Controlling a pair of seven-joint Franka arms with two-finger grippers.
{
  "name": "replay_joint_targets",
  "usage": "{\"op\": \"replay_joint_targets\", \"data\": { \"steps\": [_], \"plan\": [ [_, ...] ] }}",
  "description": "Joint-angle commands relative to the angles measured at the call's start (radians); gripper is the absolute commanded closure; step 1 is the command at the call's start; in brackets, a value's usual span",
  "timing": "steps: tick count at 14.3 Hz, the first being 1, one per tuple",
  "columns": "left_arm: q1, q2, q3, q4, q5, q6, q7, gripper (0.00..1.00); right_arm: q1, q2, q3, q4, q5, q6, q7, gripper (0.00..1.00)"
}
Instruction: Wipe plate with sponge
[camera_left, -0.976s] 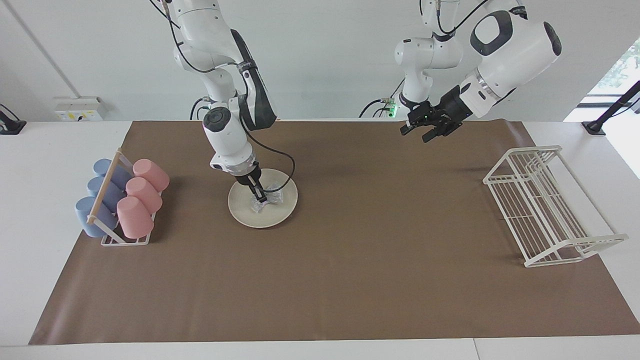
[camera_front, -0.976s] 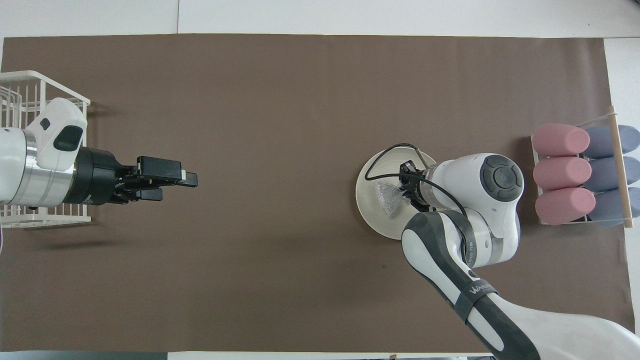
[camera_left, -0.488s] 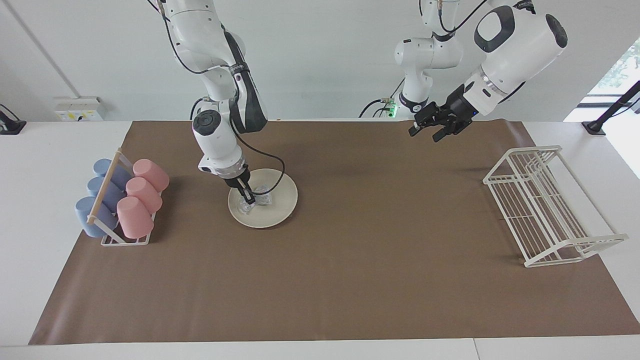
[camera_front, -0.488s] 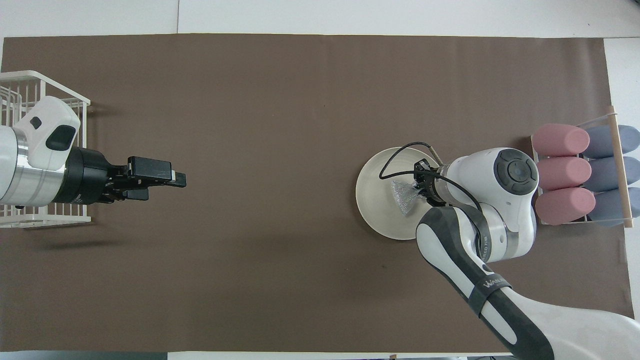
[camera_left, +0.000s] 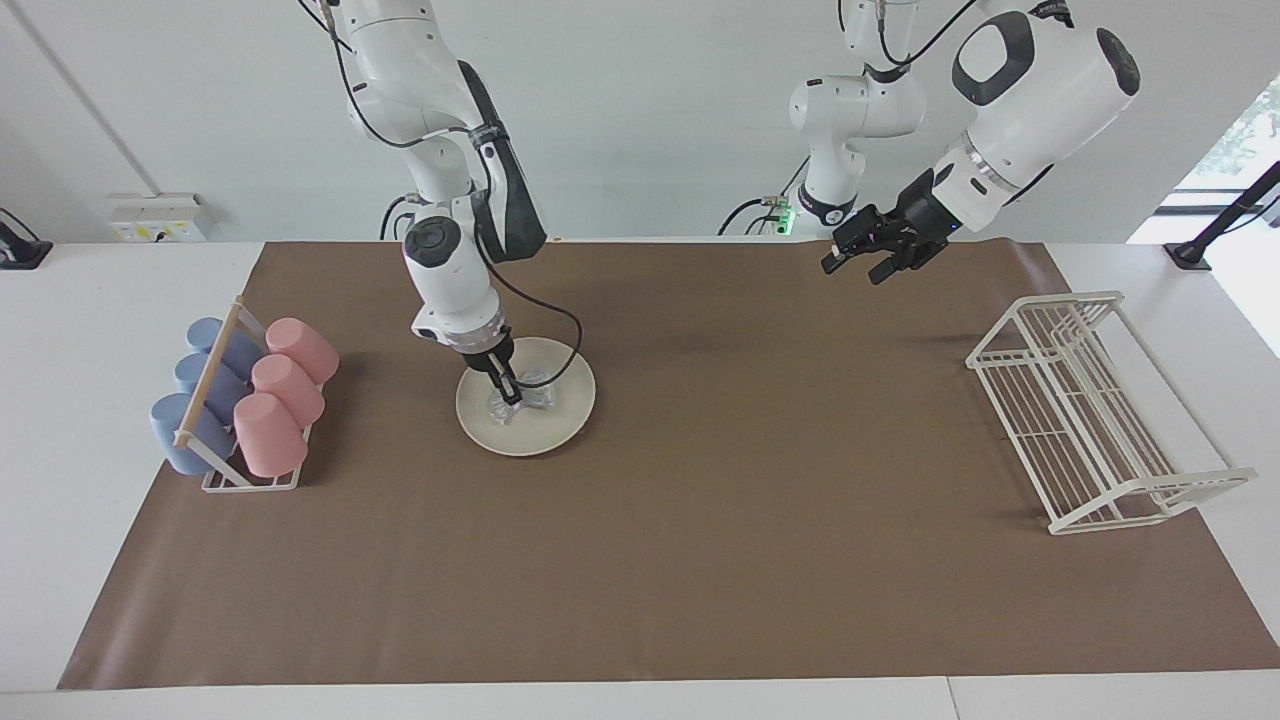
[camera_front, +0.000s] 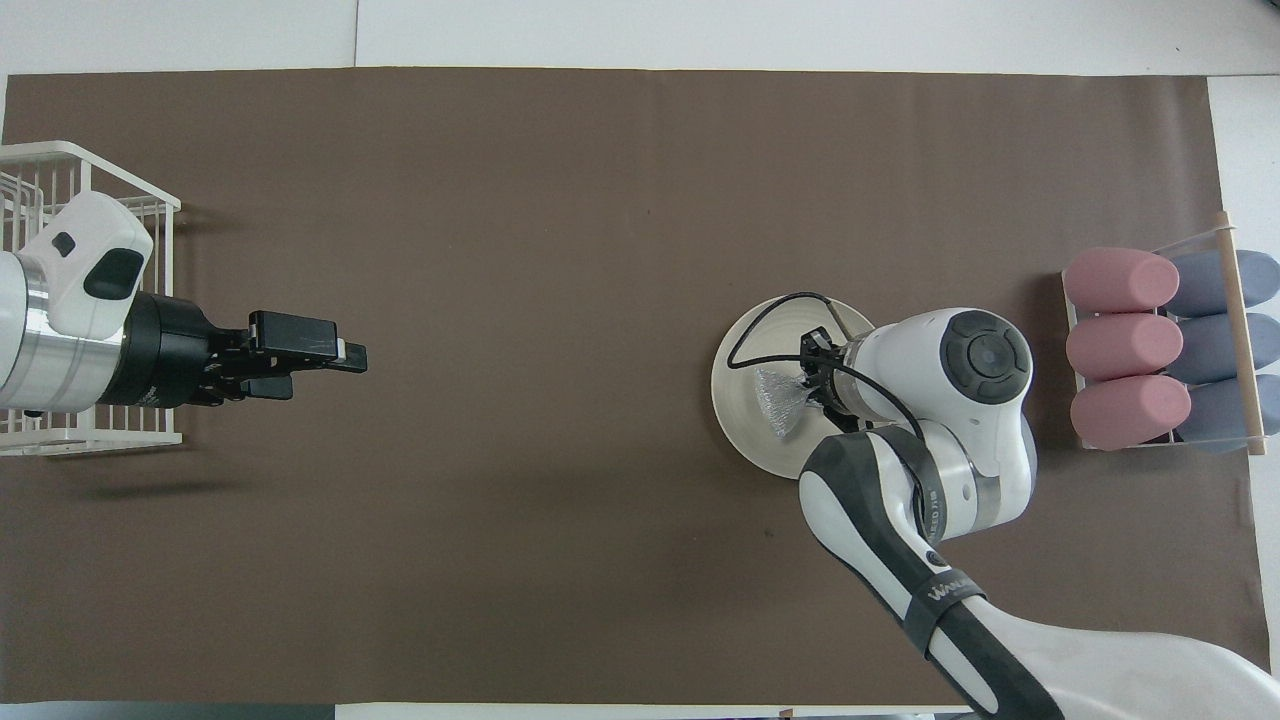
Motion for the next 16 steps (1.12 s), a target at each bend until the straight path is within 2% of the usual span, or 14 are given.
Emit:
{"op": "replay_joint_targets", "data": {
  "steps": [1, 3, 6, 13, 16],
  "plan": [
    [0.009, -0.005, -0.003, 0.009, 0.021, -0.018, -0.011, 0.0, 0.042, 0.039, 0.008, 0.0, -0.016, 0.039, 0.107, 1.0],
    [0.009, -0.006, -0.003, 0.009, 0.022, -0.018, -0.011, 0.0, 0.078, 0.042, 0.006, 0.02, -0.016, 0.039, 0.156, 1.0],
    [0.009, -0.005, -0.003, 0.009, 0.022, -0.018, -0.011, 0.0, 0.054, 0.042, 0.005, 0.013, -0.016, 0.033, 0.115, 1.0],
    [0.009, -0.005, -0.003, 0.009, 0.021, -0.018, -0.011, 0.0, -0.136, 0.037, 0.003, -0.004, -0.019, 0.01, -0.18, 1.0],
    [0.008, -0.006, -0.003, 0.009, 0.021, -0.018, -0.011, 0.0, -0.161, 0.037, 0.003, -0.004, -0.019, 0.002, -0.212, 1.0]
  ]
}}
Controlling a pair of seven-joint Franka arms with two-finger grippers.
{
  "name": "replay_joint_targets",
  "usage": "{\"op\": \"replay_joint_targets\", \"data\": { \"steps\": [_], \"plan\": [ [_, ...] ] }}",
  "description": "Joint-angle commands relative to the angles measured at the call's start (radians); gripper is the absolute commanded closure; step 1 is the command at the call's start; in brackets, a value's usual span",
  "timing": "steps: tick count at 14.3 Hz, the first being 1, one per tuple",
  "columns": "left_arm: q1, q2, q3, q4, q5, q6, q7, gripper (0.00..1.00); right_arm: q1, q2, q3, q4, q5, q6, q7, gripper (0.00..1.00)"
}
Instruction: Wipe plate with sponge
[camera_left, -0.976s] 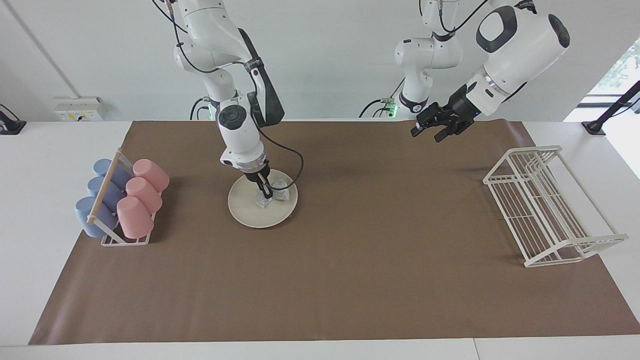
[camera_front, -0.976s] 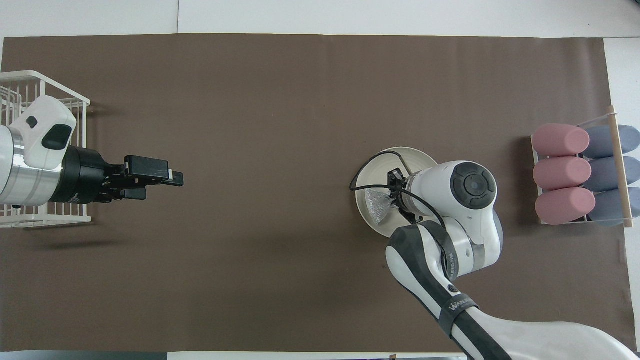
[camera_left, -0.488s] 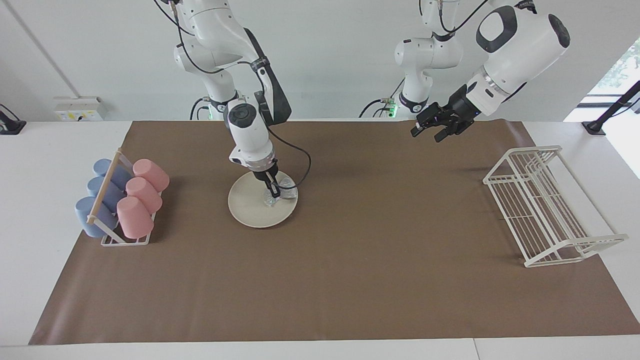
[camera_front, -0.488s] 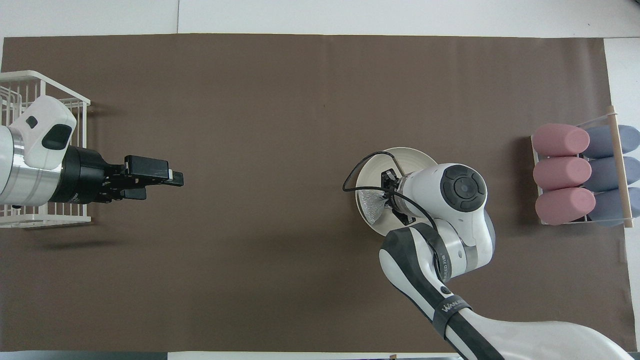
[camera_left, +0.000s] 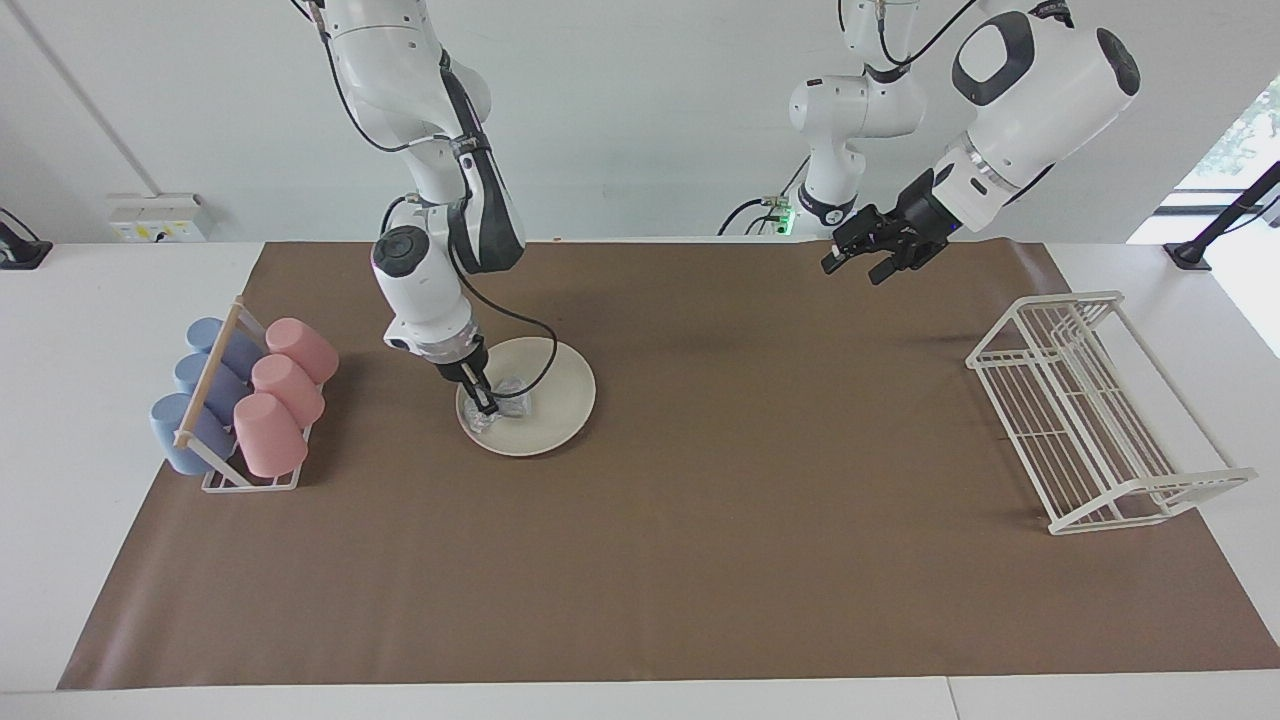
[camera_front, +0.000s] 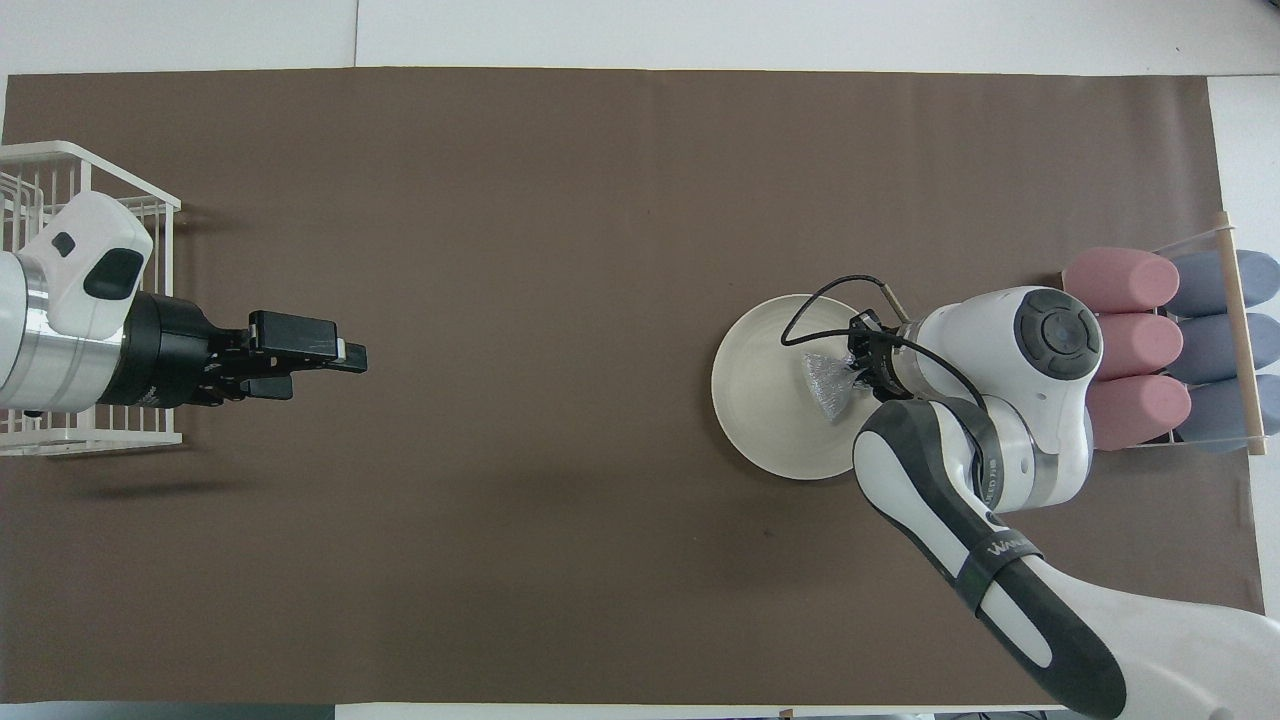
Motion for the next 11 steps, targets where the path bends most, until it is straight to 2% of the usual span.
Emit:
{"op": "replay_joint_targets", "data": {
  "steps": [1, 11],
  "plan": [
    [0.009, -0.006, -0.003, 0.009, 0.021, -0.018, -0.011, 0.0, -0.013, 0.022, 0.005, -0.011, -0.019, -0.002, -0.011, 1.0],
    [0.009, -0.005, -0.003, 0.009, 0.021, -0.018, -0.011, 0.0, 0.18, 0.02, 0.007, 0.002, -0.017, 0.01, 0.336, 1.0]
  ]
}}
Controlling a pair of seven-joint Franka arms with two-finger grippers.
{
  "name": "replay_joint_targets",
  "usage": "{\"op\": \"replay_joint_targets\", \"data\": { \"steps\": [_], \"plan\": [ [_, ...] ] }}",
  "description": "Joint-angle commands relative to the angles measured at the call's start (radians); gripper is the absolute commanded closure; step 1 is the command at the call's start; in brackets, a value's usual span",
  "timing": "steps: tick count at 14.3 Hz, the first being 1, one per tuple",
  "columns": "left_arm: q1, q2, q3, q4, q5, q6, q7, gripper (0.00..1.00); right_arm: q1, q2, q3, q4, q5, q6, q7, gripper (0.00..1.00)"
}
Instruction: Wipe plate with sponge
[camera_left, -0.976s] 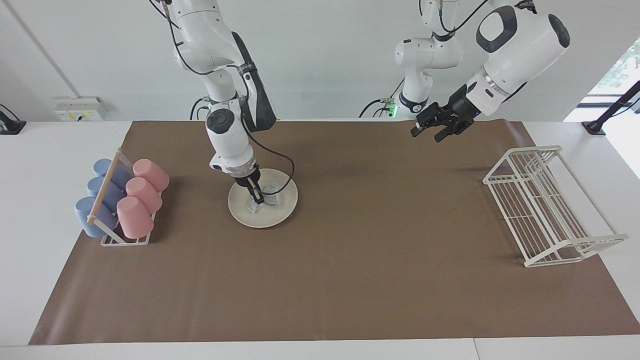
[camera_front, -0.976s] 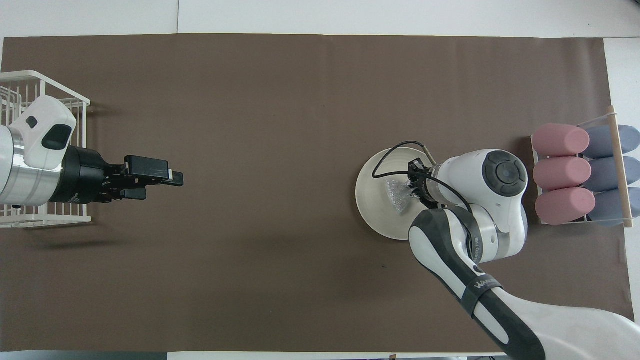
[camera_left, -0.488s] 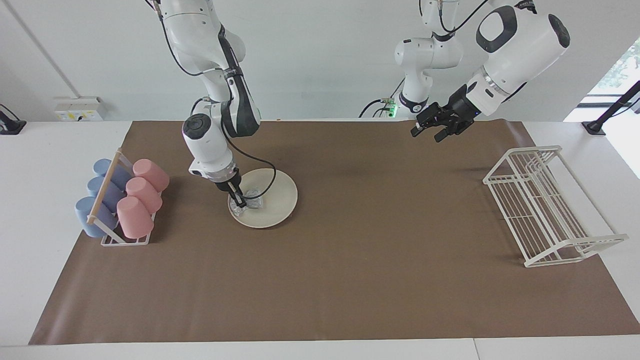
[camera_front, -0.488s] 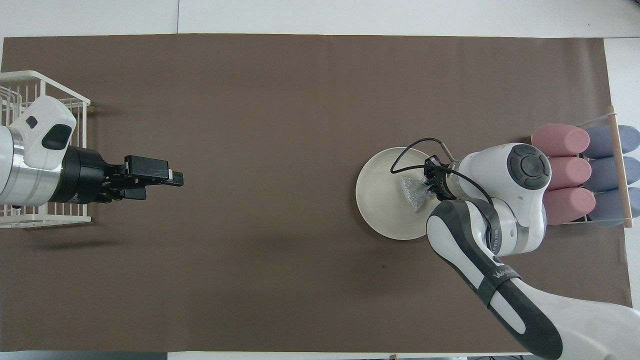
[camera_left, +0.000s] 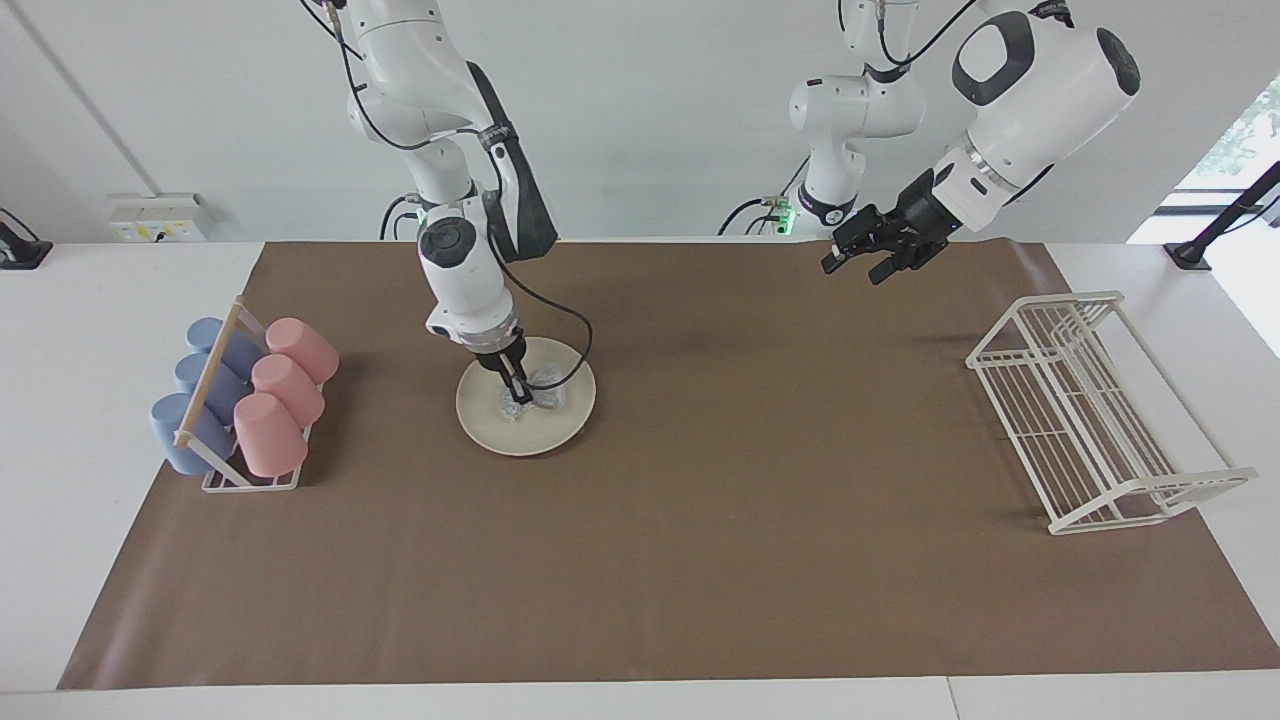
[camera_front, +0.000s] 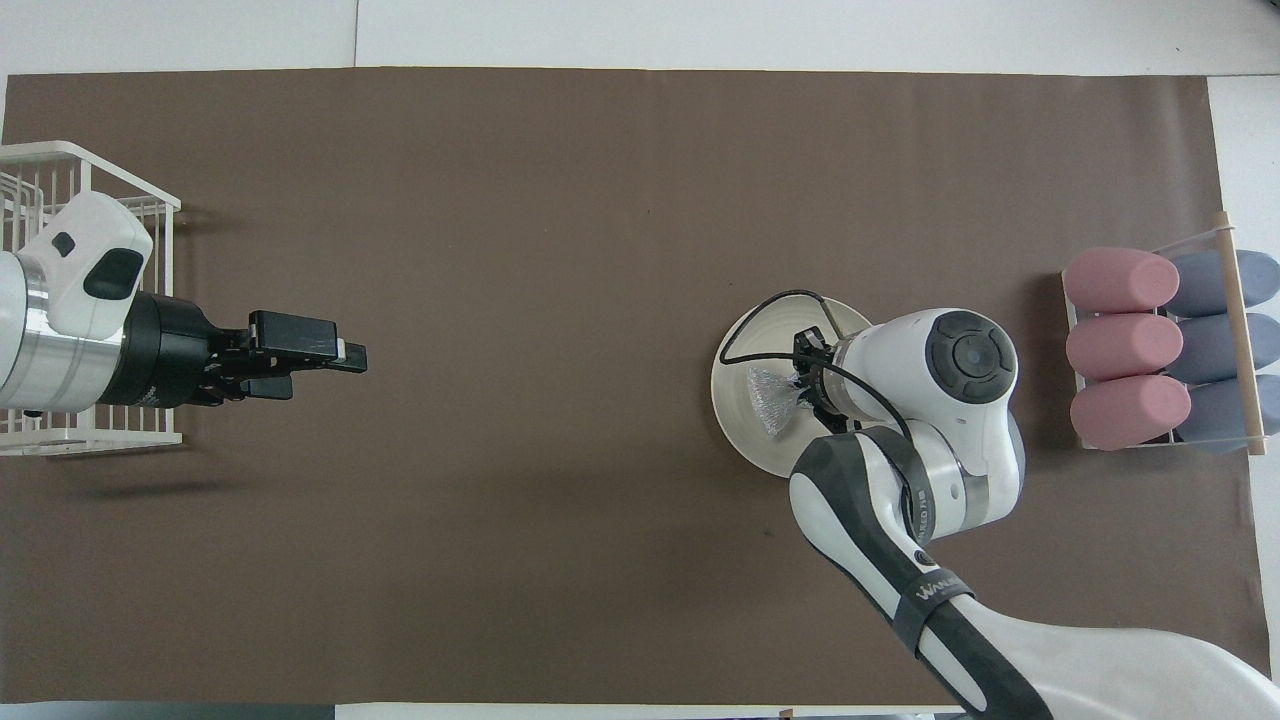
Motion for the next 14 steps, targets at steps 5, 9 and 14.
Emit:
{"op": "replay_joint_targets", "data": {
  "steps": [5, 9, 14],
  "plan": [
    [0.009, -0.006, -0.003, 0.009, 0.022, -0.018, -0.011, 0.0, 0.078, 0.015, 0.003, 0.018, -0.016, -0.006, 0.164, 1.0],
    [0.009, -0.005, -0.003, 0.009, 0.021, -0.018, -0.011, 0.0, 0.07, -0.043, 0.005, 0.122, 0.001, -0.155, 0.202, 1.0],
    [0.008, -0.014, -0.003, 0.008, 0.022, -0.042, -0.001, 0.0, 0.104, -0.063, 0.016, 0.339, -0.012, -0.449, 0.369, 1.0]
  ]
}}
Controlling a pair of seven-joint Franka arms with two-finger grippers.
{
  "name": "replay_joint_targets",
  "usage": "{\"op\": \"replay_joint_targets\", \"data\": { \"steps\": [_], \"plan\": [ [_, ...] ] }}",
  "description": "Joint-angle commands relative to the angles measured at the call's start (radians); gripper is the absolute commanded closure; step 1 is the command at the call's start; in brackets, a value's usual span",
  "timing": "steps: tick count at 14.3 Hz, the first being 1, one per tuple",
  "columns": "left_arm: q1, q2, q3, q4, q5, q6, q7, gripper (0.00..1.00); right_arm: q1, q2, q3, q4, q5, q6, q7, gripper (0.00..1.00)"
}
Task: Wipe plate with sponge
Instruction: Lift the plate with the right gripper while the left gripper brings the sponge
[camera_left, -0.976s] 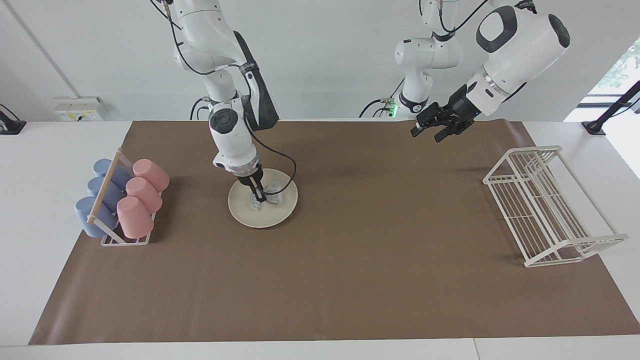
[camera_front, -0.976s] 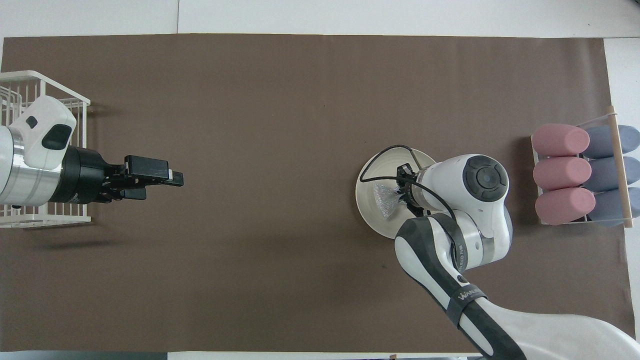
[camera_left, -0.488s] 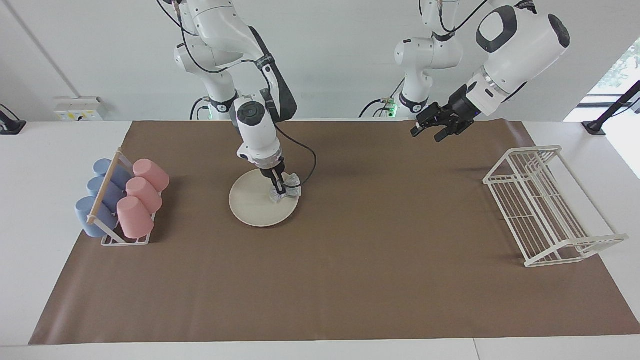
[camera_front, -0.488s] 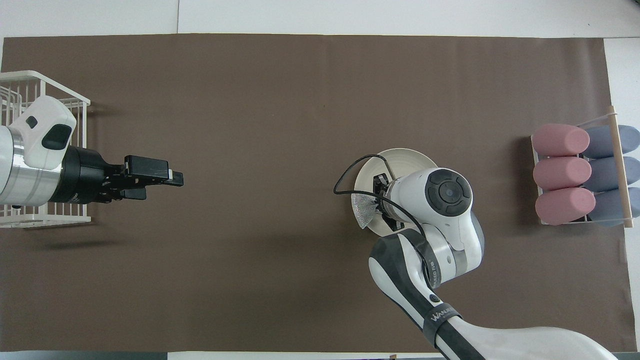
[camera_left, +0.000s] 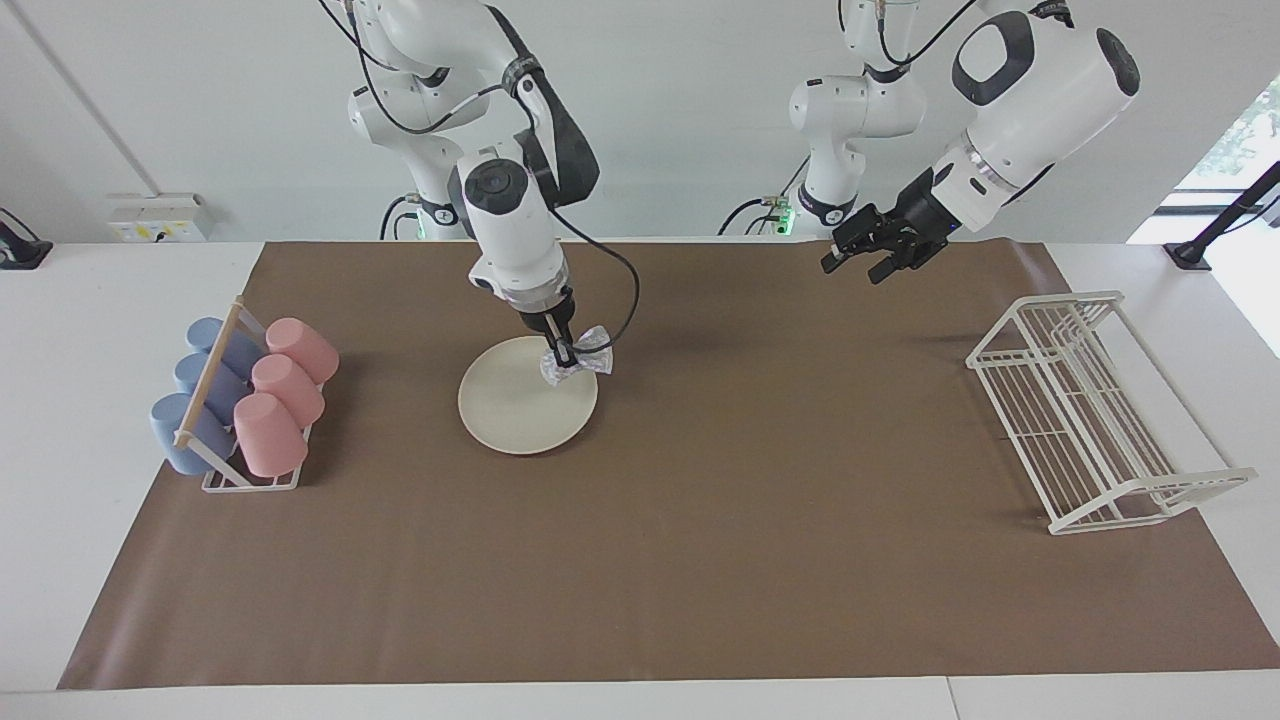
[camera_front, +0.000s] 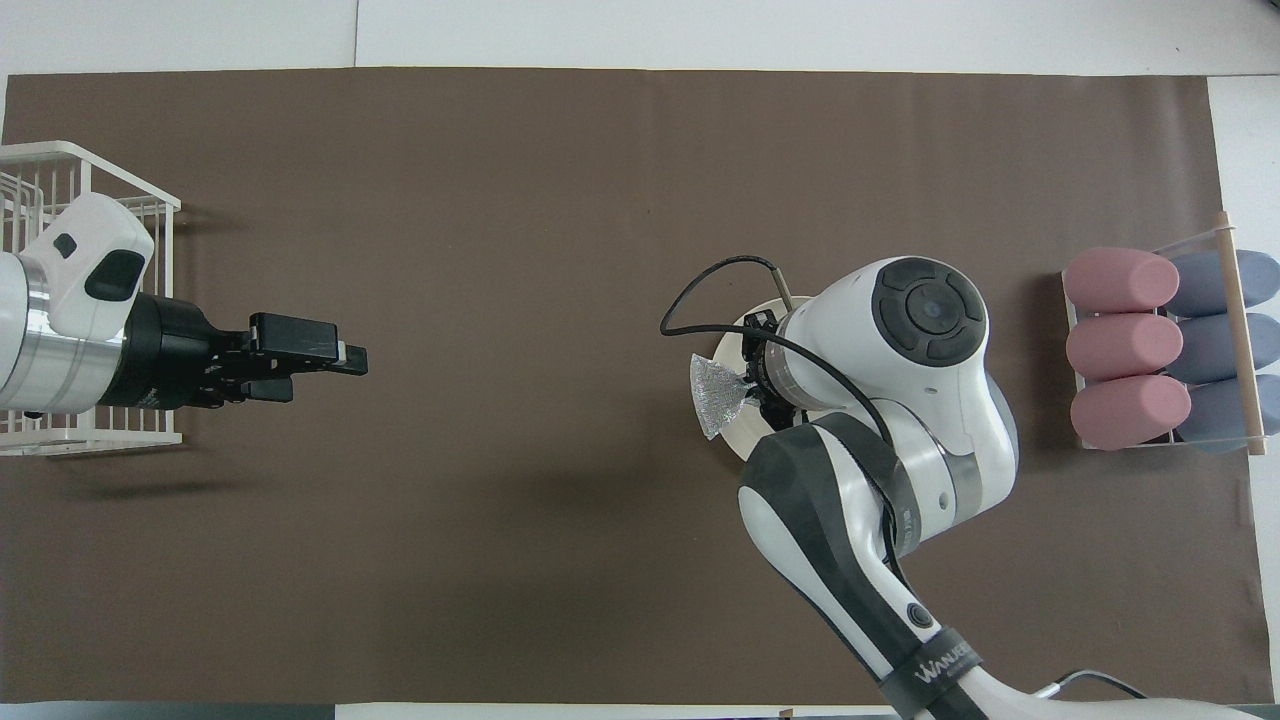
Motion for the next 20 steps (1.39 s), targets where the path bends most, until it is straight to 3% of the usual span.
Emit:
{"op": "replay_joint_targets", "data": {
  "steps": [1, 4, 8, 14, 20],
  "plan": [
    [0.006, -0.016, -0.006, 0.004, 0.022, -0.032, 0.001, 0.0, 0.045, -0.008, 0.014, 0.082, -0.016, -0.096, 0.137, 1.0],
    [-0.003, -0.028, -0.009, -0.02, -0.004, -0.015, 0.001, 0.0, 0.111, -0.005, 0.014, 0.156, -0.017, -0.11, 0.313, 1.0],
    [0.006, -0.028, -0.007, -0.078, -0.238, -0.016, 0.065, 0.0, 0.188, 0.0, 0.014, 0.214, -0.02, -0.144, 0.457, 1.0],
    [-0.004, -0.01, -0.006, -0.22, -0.563, 0.036, 0.367, 0.0, 0.189, -0.009, 0.014, 0.247, -0.025, -0.19, 0.467, 1.0],
    [-0.044, 0.087, -0.009, -0.234, -0.75, 0.001, 0.527, 0.0, 0.189, -0.011, 0.014, 0.245, -0.028, -0.18, 0.465, 1.0]
  ]
}}
